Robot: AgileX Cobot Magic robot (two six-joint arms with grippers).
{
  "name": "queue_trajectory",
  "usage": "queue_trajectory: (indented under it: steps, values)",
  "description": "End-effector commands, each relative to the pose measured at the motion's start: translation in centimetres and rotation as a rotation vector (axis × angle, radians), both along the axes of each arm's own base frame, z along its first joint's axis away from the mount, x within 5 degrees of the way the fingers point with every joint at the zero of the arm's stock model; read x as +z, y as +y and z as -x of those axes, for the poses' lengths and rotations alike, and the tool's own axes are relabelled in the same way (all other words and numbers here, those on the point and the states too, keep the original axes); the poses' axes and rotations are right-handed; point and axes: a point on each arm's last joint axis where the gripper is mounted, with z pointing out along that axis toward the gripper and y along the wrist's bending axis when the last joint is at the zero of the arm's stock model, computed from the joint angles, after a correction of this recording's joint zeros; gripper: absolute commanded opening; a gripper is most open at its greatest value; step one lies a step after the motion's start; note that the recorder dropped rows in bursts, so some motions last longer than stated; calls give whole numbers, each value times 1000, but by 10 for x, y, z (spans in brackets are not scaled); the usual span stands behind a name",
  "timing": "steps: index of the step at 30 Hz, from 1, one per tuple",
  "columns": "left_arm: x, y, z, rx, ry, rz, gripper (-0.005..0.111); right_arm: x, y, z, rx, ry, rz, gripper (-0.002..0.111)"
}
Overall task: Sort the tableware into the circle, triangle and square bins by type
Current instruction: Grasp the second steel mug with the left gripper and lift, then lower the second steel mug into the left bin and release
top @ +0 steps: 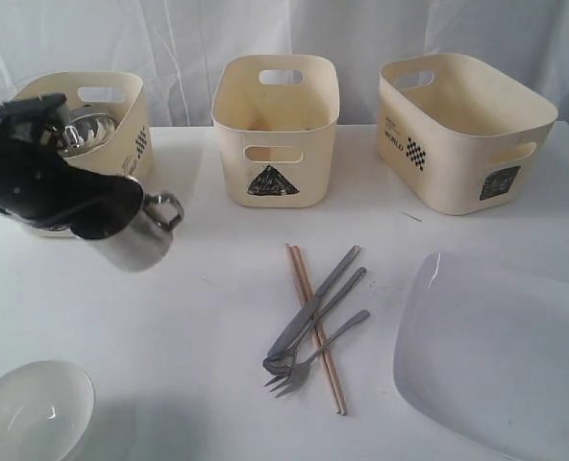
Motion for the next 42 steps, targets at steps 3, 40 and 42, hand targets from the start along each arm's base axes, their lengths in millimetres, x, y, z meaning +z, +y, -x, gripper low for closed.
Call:
queue_trajectory:
  steps: [3,40,42]
  values:
    - [120,12,20,-3,-495,-40,0,1,0,0,-4,-6,10,0]
    - [-1,75,-87,214,-314,-50,2,1,0,0,-4,-6,10,0]
    - [-3,74,-86,200,-295,-43,11,1,0,0,-4,-6,10,0]
